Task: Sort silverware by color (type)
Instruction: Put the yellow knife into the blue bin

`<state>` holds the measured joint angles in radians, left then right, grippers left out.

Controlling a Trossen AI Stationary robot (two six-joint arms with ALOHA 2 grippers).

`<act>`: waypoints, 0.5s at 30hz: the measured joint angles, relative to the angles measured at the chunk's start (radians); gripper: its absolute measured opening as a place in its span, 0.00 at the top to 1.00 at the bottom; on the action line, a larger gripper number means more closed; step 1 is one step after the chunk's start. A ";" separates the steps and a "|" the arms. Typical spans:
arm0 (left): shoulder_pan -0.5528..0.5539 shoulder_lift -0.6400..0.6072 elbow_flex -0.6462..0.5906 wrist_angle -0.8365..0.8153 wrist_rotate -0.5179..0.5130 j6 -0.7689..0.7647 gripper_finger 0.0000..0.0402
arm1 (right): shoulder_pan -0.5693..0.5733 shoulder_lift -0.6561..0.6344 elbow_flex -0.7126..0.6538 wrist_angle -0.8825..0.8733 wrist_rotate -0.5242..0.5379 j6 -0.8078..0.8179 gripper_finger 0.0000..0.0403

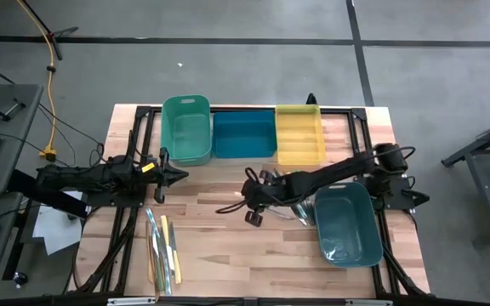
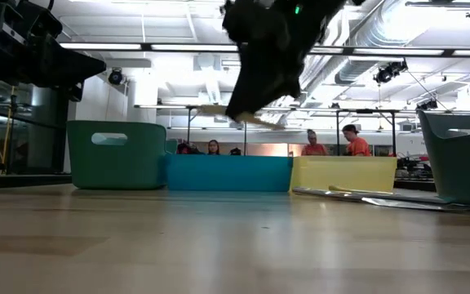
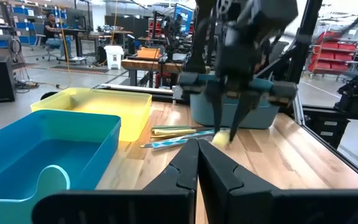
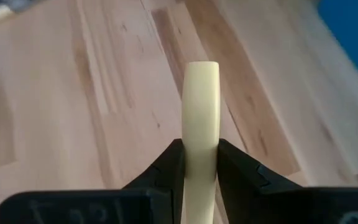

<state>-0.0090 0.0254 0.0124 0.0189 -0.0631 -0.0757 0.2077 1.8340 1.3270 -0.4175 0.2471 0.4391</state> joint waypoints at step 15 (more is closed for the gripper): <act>0.000 0.000 0.000 0.000 0.000 0.000 1.00 | 0.062 -0.100 0.000 0.002 0.326 -0.028 0.83</act>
<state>-0.0090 0.0254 0.0124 0.0189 -0.0631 -0.0754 0.2700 1.7340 1.3270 -0.4157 0.5728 0.4107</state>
